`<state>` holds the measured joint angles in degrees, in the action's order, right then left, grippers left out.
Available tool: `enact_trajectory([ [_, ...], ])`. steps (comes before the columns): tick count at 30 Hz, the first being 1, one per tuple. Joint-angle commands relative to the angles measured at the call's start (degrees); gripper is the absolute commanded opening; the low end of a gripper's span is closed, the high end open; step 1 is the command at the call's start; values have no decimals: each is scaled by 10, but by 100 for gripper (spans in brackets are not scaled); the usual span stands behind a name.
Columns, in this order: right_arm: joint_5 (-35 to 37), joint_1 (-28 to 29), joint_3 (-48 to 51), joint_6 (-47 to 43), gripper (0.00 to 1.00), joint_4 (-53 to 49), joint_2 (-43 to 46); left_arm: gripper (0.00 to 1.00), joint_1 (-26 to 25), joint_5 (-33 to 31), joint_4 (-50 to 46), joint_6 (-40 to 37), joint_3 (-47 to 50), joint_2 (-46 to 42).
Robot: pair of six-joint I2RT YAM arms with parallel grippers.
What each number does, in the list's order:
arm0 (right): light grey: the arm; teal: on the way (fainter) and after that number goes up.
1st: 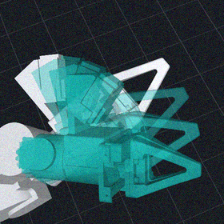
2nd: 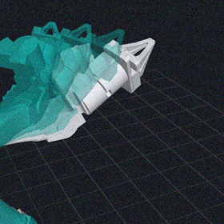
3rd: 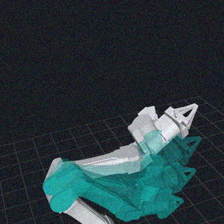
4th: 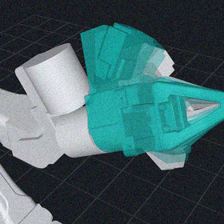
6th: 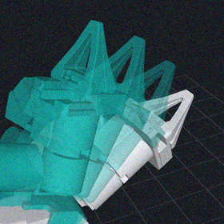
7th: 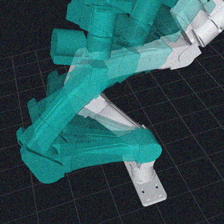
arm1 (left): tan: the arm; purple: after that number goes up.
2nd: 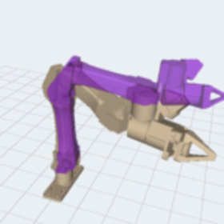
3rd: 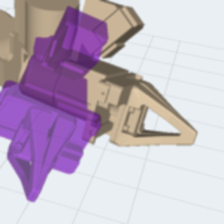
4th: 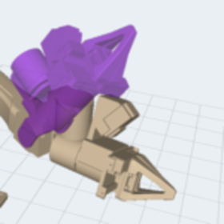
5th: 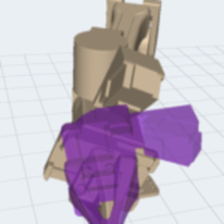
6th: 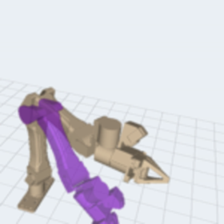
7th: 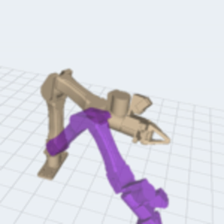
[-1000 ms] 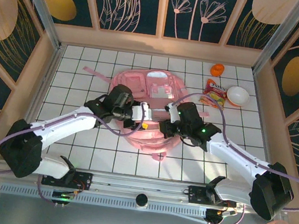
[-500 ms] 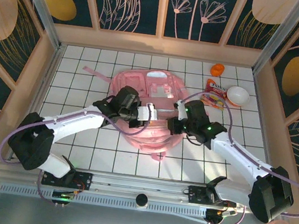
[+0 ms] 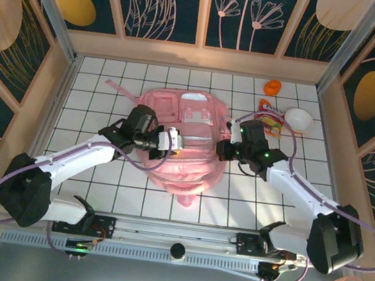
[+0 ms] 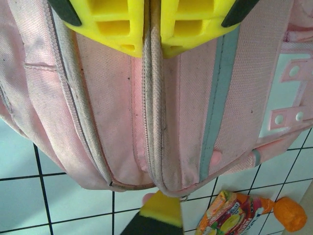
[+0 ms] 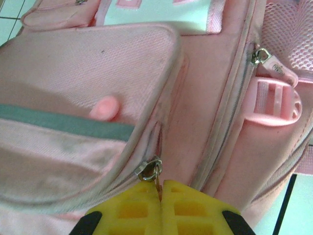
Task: Pack the student bag
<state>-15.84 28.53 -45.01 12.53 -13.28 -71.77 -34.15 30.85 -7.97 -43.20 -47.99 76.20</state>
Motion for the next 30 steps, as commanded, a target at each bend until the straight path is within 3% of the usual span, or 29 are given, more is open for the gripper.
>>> enact_trajectory([
  [1,52,-39,-20,-9,0,49,-25,0,11,70,-51,-41,4,-27],
  [5,-3,-59,-15,-13,0,123,-59,0,11,91,-57,-58,11,-32],
  [9,37,-76,-19,-9,0,148,-102,0,11,76,-65,-66,20,-38],
  [12,16,-97,-17,4,0,185,-123,0,11,17,-31,-53,49,-57],
  [16,15,-95,-31,15,0,213,-125,0,40,-78,88,9,90,-61],
  [20,59,-99,-51,25,0,211,-124,9,83,-73,151,30,56,-10],
  [22,56,-101,-61,22,3,207,-122,22,87,-71,135,18,22,14],
  [23,55,-101,-67,20,17,202,-118,36,88,-67,126,16,6,19],
  [26,80,-101,-68,8,57,193,-80,66,92,-47,126,48,-16,0],
  [28,113,-104,-70,-11,76,180,-46,78,92,-40,131,90,-23,-29],
  [29,127,-108,-72,-25,98,170,-29,82,94,-47,137,111,-23,-47],
  [30,140,-112,-73,-36,99,164,-11,85,95,-61,148,136,-19,-63],
])
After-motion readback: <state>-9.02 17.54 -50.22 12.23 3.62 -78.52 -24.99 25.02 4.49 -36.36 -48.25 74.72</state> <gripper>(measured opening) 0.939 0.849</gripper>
